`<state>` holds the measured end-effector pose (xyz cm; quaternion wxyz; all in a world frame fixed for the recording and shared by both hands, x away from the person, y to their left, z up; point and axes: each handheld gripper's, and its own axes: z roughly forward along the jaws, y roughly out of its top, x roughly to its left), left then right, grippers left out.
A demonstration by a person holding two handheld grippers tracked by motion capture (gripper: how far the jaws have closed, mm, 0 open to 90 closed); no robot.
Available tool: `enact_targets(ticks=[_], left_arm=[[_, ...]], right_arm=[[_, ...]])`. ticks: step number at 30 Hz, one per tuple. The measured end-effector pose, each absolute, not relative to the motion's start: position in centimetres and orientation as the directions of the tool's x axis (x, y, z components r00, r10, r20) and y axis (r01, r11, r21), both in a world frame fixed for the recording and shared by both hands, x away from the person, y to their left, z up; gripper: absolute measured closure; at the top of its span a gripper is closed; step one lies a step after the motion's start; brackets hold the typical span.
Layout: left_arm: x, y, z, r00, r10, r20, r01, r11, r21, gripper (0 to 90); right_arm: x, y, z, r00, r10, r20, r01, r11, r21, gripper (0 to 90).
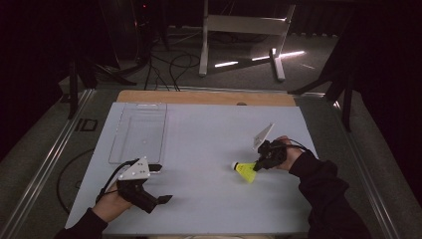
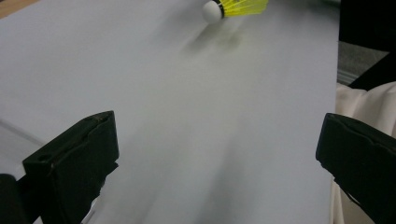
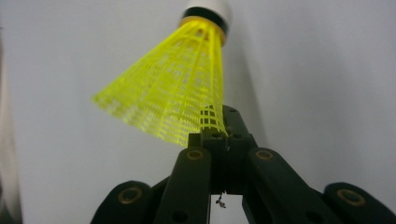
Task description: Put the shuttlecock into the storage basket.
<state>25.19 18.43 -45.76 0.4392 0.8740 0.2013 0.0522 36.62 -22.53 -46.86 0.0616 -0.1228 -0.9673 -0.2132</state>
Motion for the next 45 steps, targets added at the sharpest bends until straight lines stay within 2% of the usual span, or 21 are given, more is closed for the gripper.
enact_targets(ticks=[12,29,37,45], left_arm=[[27.5,16.7,-43.8,0.947,0.315,-0.059,0.250,-0.610,0.752,0.4],[30.9,13.8,-41.6,0.980,0.169,-0.102,0.194,-0.723,0.664,0.3],[32.0,11.8,-40.6,0.993,0.058,-0.100,0.109,-0.749,0.653,0.3],[32.8,9.7,-40.2,0.995,-0.001,-0.097,0.063,-0.756,0.651,0.4]], right_arm=[[35.6,-21.4,-46.0,-0.977,0.142,0.159,0.197,0.889,0.413,90.0],[34.5,-20.1,-45.1,-0.989,0.068,0.132,0.119,0.894,0.432,90.0],[34.0,-19.4,-44.8,-0.990,0.047,0.131,0.100,0.896,0.432,90.0],[33.8,-19.0,-44.6,-0.991,0.030,0.128,0.084,0.894,0.440,90.0]])
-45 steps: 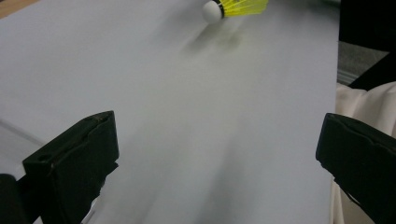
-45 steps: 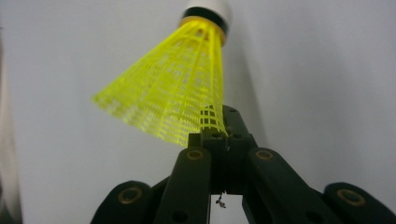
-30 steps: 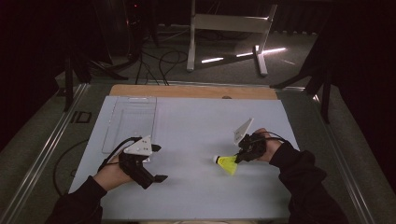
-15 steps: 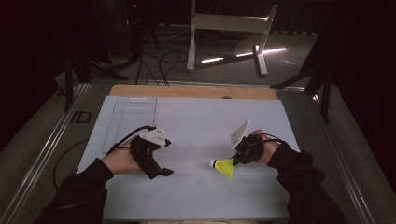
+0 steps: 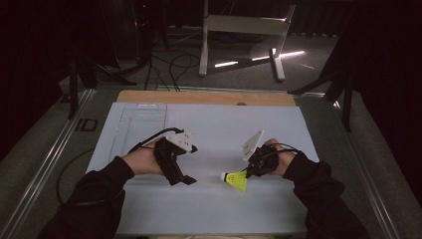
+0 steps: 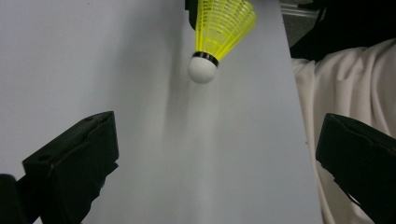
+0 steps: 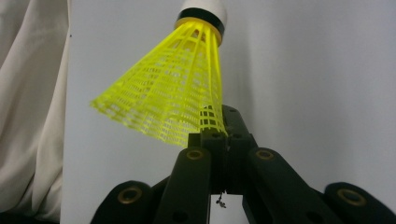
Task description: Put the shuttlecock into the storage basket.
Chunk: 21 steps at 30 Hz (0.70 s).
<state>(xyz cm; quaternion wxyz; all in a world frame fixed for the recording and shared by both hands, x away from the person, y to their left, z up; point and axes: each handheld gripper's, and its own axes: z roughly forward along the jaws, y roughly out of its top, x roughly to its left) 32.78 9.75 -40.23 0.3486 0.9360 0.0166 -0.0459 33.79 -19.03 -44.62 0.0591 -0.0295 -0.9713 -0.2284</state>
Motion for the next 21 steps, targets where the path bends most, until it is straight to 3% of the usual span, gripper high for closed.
enact_targets(ticks=[12,20,21], left_arm=[[32.7,6.7,-41.7,0.997,-0.064,-0.048,-0.019,-0.775,0.632,1.8],[32.5,5.2,-42.9,0.995,-0.095,-0.043,-0.046,-0.770,0.636,9.6],[32.5,5.1,-43.0,0.994,-0.097,-0.045,-0.046,-0.769,0.637,13.7]], right_arm=[[33.4,-18.5,-44.3,-0.992,0.011,0.125,0.066,0.892,0.447,90.0],[33.4,-18.5,-44.1,-0.991,0.013,0.131,0.072,0.890,0.450,90.0],[33.4,-18.5,-44.1,-0.992,0.010,0.129,0.068,0.888,0.454,90.0]])
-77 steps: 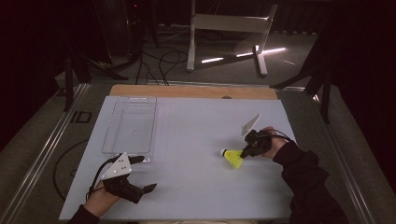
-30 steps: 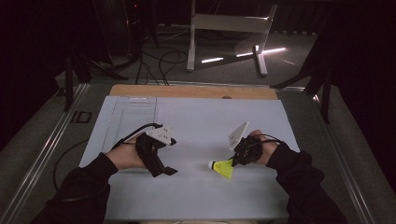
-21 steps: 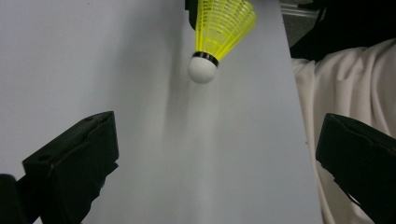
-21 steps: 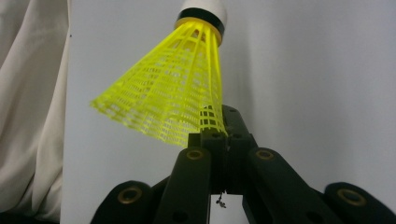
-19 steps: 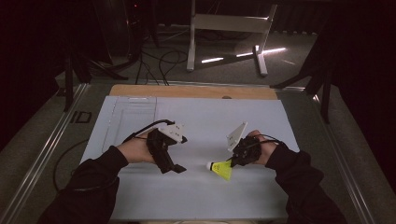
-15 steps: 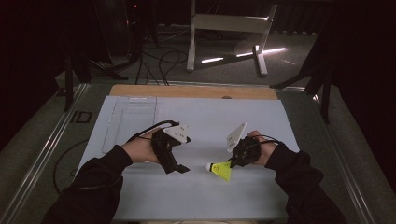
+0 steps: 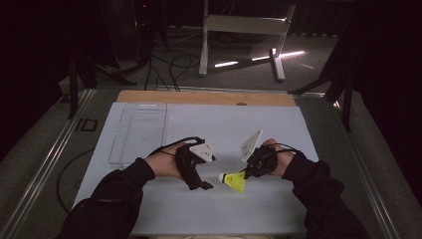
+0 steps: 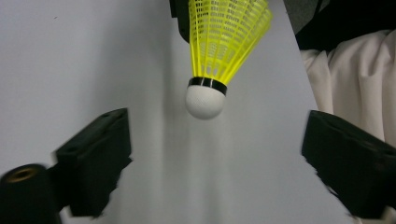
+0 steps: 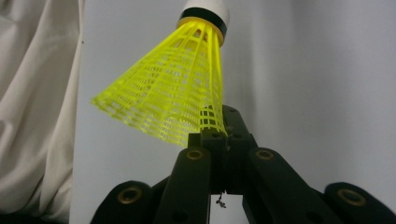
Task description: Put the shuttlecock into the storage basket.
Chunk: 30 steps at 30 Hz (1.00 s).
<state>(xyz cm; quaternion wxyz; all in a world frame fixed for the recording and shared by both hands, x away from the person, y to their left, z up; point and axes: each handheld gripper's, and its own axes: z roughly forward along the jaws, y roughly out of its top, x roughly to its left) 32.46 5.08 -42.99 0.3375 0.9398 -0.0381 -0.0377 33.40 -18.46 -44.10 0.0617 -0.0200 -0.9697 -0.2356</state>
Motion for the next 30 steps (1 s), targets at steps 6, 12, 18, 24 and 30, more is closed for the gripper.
enact_targets(ticks=[6,12,18,24,30], left_arm=[[32.2,3.8,-43.7,0.995,-0.101,-0.027,-0.061,-0.773,0.631,23.0],[31.9,2.9,-44.3,0.993,-0.117,-0.012,-0.084,-0.781,0.619,37.9],[31.7,2.3,-44.9,0.993,-0.121,0.010,-0.104,-0.802,0.588,48.9],[31.5,1.7,-44.9,0.990,-0.140,0.029,-0.132,-0.813,0.568,59.9],[31.5,1.6,-44.9,0.988,-0.156,0.019,-0.140,-0.820,0.555,64.9]], right_arm=[[33.5,-18.3,-44.0,-0.991,0.008,0.130,0.067,0.889,0.454,90.0],[33.5,-18.1,-43.8,-0.992,0.005,0.128,0.064,0.887,0.457,90.0],[33.5,-17.9,-43.8,-0.992,0.006,0.129,0.064,0.889,0.453,90.0],[33.4,-17.5,-43.9,-0.991,-0.002,0.133,0.059,0.893,0.447,90.0],[33.4,-17.4,-44.0,-0.992,-0.004,0.128,0.054,0.893,0.446,90.0]])
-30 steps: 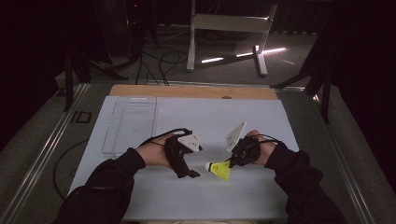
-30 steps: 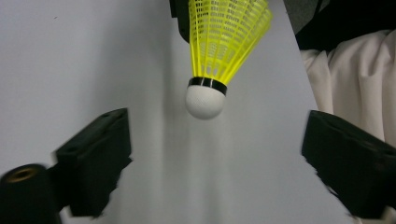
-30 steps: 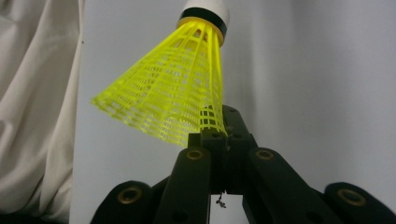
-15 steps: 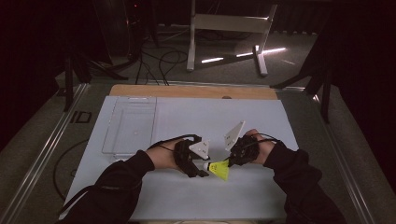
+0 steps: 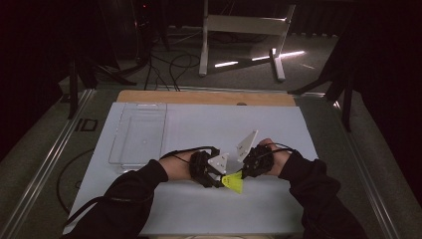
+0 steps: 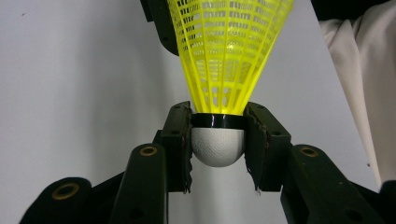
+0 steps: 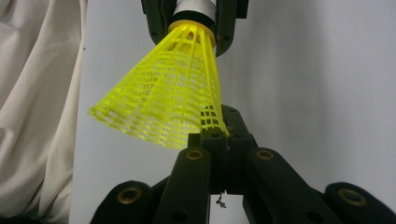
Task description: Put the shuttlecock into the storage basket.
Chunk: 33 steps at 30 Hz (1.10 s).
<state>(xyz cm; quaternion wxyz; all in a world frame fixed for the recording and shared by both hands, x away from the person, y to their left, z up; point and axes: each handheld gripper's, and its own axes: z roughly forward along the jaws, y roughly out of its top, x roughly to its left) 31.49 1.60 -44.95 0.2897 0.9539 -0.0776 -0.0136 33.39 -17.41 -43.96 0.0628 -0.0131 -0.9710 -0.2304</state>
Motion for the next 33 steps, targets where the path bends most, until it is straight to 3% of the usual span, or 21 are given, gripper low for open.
enact_targets(ticks=[7,10,25,28,33], left_arm=[[31.7,1.7,-44.7,0.985,-0.172,0.019,-0.155,-0.823,0.547,65.5],[31.8,1.8,-44.5,0.985,-0.172,0.018,-0.154,-0.826,0.542,65.5],[32.5,3.3,-43.6,0.992,-0.127,-0.009,-0.105,-0.852,0.513,65.5],[32.5,3.5,-43.4,0.993,-0.119,-0.005,-0.100,-0.854,0.510,65.5],[32.9,4.8,-42.6,0.995,-0.099,-0.004,-0.083,-0.855,0.512,65.6]], right_arm=[[33.5,-17.4,-44.1,-0.989,0.015,0.145,0.080,0.887,0.454,86.1],[33.6,-17.4,-44.1,-0.989,0.049,0.140,0.108,0.884,0.455,69.2],[33.5,-18.3,-44.8,-0.965,0.210,0.156,0.258,0.867,0.427,20.8],[33.3,-18.5,-44.7,-0.965,0.233,0.123,0.264,0.856,0.445,12.6],[33.2,-19.2,-44.4,-0.960,0.260,0.107,0.278,0.819,0.502,9.4]])
